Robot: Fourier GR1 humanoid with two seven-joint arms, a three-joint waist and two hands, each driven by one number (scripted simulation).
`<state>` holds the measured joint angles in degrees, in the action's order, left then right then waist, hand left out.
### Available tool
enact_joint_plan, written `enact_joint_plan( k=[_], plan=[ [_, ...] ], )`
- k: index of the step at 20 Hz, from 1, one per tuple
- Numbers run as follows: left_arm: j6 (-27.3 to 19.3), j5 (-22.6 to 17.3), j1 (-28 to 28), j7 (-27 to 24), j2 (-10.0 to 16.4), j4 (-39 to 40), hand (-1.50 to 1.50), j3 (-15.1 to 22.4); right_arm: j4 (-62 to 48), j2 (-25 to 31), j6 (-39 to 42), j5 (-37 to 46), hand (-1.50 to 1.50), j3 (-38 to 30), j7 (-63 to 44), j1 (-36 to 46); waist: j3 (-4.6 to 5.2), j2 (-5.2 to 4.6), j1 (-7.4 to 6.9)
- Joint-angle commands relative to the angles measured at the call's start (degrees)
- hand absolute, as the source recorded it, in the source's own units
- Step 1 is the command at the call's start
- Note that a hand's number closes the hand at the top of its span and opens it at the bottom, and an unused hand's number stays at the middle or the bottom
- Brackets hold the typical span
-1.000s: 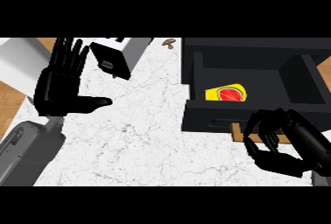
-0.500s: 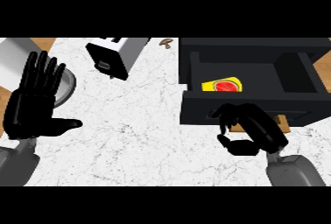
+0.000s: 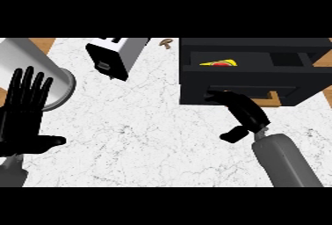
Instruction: Pick up the cup, place it into the drawer and close the drawer
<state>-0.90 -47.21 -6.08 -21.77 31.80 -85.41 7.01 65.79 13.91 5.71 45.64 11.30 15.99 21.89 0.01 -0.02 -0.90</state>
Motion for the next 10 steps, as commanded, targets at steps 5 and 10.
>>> enact_joint_plan(
  k=[5,10],
  plan=[
    [9.4,0.5,1.2,-1.2,0.0,6.2,-1.50,-5.2,-23.2,-1.8,-4.7,0.5,-1.50,-5.4,9.4,10.6,-0.03,-0.32,0.13],
    [8.7,0.3,1.4,0.3,-0.8,3.2,-1.50,-5.2,-38.9,0.4,-3.5,-0.9,-1.50,-10.6,13.4,22.7,-0.08,-0.72,-1.18]
  ],
)
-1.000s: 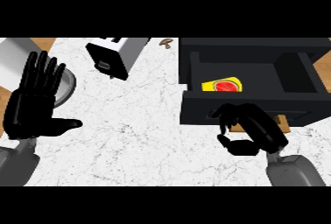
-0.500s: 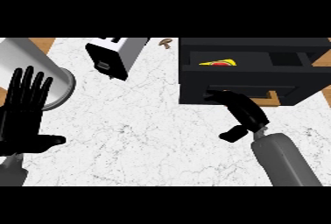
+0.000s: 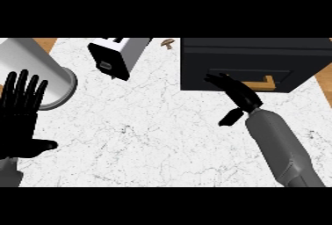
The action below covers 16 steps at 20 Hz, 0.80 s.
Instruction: Pick up the cup, place it into the drawer and close the drawer
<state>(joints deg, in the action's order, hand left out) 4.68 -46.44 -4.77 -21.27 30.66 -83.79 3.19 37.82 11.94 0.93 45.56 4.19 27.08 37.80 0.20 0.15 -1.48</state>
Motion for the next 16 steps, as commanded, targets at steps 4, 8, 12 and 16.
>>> enact_joint_plan(
  k=[4,8,12,16],
  plan=[
    [1.2,0.6,-1.5,1.3,-0.4,0.2,-1.50,-0.3,-15.9,3.0,0.8,-0.2,-1.50,-4.4,3.2,10.1,-0.32,-1.26,-1.44],
    [2.6,0.8,0.2,0.7,-0.8,0.3,-1.50,0.1,-18.5,5.7,3.5,-1.2,-1.50,-6.3,2.8,15.0,-0.31,-1.61,-2.63],
    [3.0,2.1,-2.6,-0.7,-1.5,2.9,-1.50,0.0,-21.3,7.4,3.2,-1.1,-1.50,-6.9,4.7,16.3,-0.32,-2.25,-2.78],
    [2.6,2.1,-2.3,0.4,-2.0,1.6,-1.50,0.7,-23.1,10.0,5.4,-1.6,-1.50,-7.7,5.9,17.8,-0.37,-2.28,-3.46]
  ],
)
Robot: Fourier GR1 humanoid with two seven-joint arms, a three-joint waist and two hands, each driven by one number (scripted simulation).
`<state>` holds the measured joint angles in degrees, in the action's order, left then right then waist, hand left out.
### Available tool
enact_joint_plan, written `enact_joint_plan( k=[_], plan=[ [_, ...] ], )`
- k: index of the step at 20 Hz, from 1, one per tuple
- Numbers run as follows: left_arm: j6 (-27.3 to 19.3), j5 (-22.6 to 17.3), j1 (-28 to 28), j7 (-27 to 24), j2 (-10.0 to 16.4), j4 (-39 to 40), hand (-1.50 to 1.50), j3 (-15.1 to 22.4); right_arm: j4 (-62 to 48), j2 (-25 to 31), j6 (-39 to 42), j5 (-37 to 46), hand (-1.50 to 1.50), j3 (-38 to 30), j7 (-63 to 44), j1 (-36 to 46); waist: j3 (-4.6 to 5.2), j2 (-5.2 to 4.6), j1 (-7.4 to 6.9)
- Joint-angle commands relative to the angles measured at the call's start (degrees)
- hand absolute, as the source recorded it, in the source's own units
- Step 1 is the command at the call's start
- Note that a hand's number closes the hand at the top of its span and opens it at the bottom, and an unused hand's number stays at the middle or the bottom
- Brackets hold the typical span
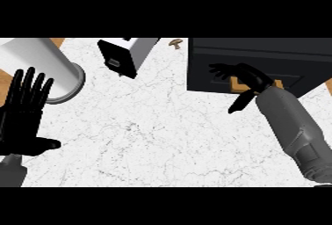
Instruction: Pick up the cup, place it into the drawer and close the drawer
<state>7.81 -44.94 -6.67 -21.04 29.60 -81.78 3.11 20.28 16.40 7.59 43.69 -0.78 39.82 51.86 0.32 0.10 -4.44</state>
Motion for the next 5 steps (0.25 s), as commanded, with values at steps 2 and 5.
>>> enact_joint_plan(
  k=[2,5],
  plan=[
    [-0.5,0.4,-1.7,1.0,-0.2,0.2,-1.50,0.2,-6.1,3.1,-3.7,0.5,-1.50,-2.5,-7.5,3.8,-0.51,-2.43,-0.81],
    [-0.2,1.4,-1.5,0.5,-0.3,0.4,-1.50,0.7,-6.7,5.5,-3.3,0.7,-1.50,-2.6,-4.6,2.7,-0.53,-2.54,-0.67]
  ],
)
